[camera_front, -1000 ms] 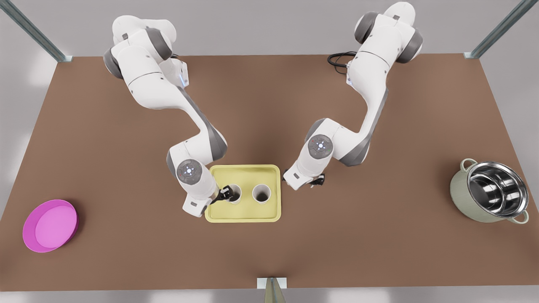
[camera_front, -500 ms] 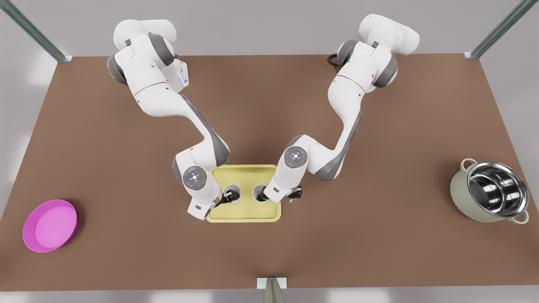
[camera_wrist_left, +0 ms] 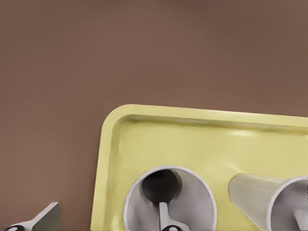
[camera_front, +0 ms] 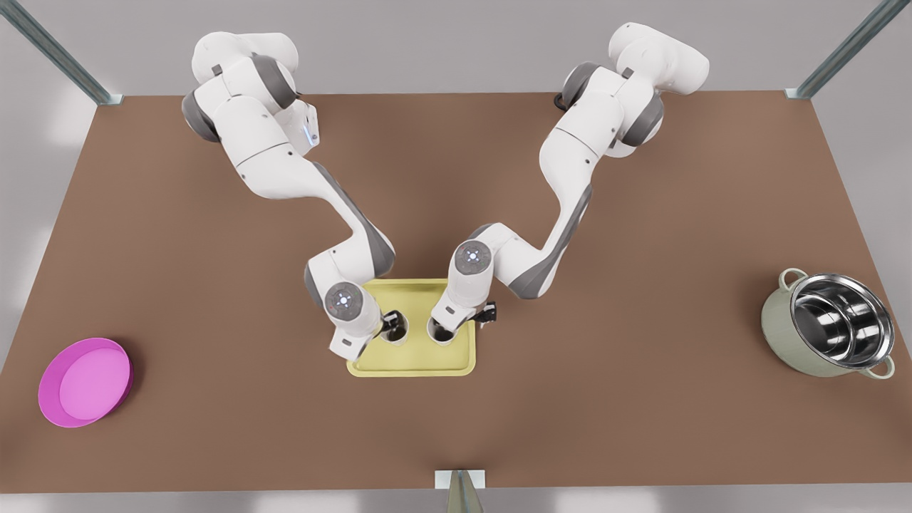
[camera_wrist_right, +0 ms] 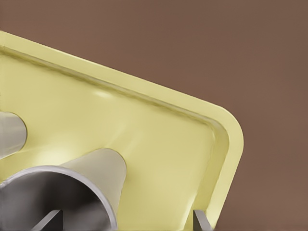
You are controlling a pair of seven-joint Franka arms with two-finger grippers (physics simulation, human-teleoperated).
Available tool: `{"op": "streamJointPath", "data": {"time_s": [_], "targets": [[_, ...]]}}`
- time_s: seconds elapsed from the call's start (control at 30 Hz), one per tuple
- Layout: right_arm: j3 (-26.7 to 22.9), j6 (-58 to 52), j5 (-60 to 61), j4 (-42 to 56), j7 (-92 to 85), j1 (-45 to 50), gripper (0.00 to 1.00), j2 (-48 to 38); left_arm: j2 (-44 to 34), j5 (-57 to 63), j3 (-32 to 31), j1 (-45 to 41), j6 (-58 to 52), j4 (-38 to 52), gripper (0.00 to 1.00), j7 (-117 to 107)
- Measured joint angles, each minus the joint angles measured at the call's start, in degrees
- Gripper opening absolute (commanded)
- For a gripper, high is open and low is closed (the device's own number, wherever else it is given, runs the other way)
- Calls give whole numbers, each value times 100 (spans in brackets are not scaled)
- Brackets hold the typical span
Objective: Use the left arm to pick up the white IKEA cup from the tray and place it on the middle-left position; use the right arm to pick up the white IKEA cup from the tray and place it on the middle-right position
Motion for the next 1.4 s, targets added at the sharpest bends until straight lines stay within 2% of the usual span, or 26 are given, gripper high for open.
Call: {"op": "streamJointPath", "data": {"time_s": [0.07, 0.13, 0.23, 0.27, 0.33, 0.37, 0.4, 0.43, 0.5, 0.53, 0.6, 0.67, 0.83, 0.93, 0.97, 1.0, 1.07, 1.13, 1.27, 1.4], "targets": [[6, -2, 9, -1, 9, 35, 85, 8, 6, -5, -1, -29, 32, -5, 99, -59], [5, -1, 15, 4, 18, 51, 80, 37, 16, -1, -1, -57, 77, -92, 98, -112], [1, 3, 18, 14, 28, 38, 64, 71, 90, 5, -1, -93, 220, -234, 98, -181], [-3, 4, 21, 19, 29, 30, 53, 74, 134, 8, -1, -97, 268, -246, 97, -201], [-11, 4, 27, 31, 33, 23, 47, 74, 167, 11, -1, -101, 344, -255, 91, -238], [-14, 4, 29, 36, 35, 25, 42, 71, 173, 13, -1, -101, 373, -256, 85, -255], [-15, 2, 50, 39, 37, 26, 39, 66, 167, 15, 0, -99, 398, -256, 71, -272], [-16, 0, 67, 43, 39, 27, 36, 63, 143, 20, 3, -88, 405, -249, 63, -294], [-17, -2, 92, 49, 42, 27, 30, 60, 90, 1, 7, -63, 371, -211, 59, -322], [-17, -3, 101, 50, 43, 25, 29, 60, 77, -9, 4, -55, 349, -199, 53, -332], [-17, -6, 120, 51, 41, 23, 25, 57, 67, -22, 0, -50, 312, -190, 34, -352], [-24, -23, 138, 56, 38, 20, 23, 44, 64, -31, -1, -50, 285, -187, 23, -376], [108, -302, 158, 155, 24, -201, 19, -126, -63, -124, -16, 10, 18, -83, 22, -428], [369, -607, 164, 217, 11, -603, 19, -307, -496, -296, -18, 168, -457, -102, 22, -392], [514, -725, 161, 222, 6, -824, 19, -388, -785, -377, -20, 327, -601, -342, 23, -355], [599, -850, 157, 224, -3, -994, 19, -500, -1328, -506, -21, 619, -663, -1004, 23, -279], [663, -1108, 144, 327, -81, -1341, 19, -636, -2524, -755, -12, 1311, -574, -2717, 23, -19], [677, -1386, 136, 513, -232, -1660, 19, -670, -3360, -945, 5, 1878, -279, -4141, 23, 335], [704, -1745, 169, 694, -716, -2242, 18, -678, -3563, -1354, 61, 2633, 452, -5200, 23, 1206], [734, -1925, 329, 732, -1399, -2739, 18, -678, -3612, -2053, 48, 2708, 1393, -5824, 24, 2027]]}}
